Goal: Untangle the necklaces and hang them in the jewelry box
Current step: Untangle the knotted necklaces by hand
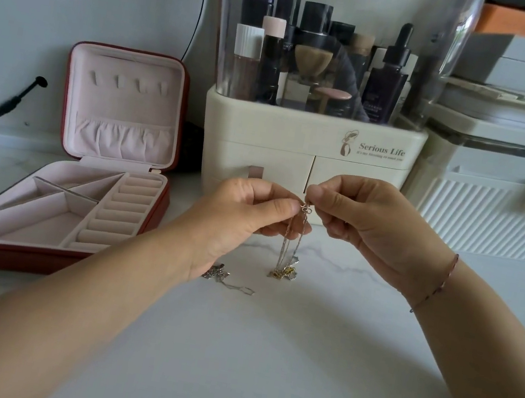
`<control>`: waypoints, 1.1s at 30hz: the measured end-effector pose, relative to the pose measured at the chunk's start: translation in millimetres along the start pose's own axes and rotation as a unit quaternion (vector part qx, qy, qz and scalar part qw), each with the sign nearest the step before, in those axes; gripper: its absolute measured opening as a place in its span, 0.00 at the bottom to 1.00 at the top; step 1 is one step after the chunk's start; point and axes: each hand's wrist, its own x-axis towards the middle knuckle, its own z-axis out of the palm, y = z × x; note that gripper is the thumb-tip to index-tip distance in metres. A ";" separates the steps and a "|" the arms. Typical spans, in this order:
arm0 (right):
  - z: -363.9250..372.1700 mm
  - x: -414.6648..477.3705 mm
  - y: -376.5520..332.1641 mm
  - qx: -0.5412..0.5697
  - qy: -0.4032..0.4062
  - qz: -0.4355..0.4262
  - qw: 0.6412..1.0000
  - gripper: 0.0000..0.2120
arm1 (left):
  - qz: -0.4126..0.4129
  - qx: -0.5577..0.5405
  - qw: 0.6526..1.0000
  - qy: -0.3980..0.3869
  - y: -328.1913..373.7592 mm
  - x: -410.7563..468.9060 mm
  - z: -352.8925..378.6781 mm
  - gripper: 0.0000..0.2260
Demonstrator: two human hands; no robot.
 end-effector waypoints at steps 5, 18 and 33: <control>-0.8 0.2 0.9 -0.008 0.002 0.012 1.000 0.11 | 0.021 0.029 0.999 0.032 -2.2 2.4 -0.3 0.05; 1.0 0.8 0.0 -0.005 0.028 -0.001 1.000 0.14 | 0.034 0.056 0.998 0.008 -0.4 -0.4 2.1 0.04; 4.9 -0.5 0.2 -0.041 0.016 -0.017 0.999 0.15 | 0.059 0.075 0.993 0.063 -1.1 1.4 3.9 0.04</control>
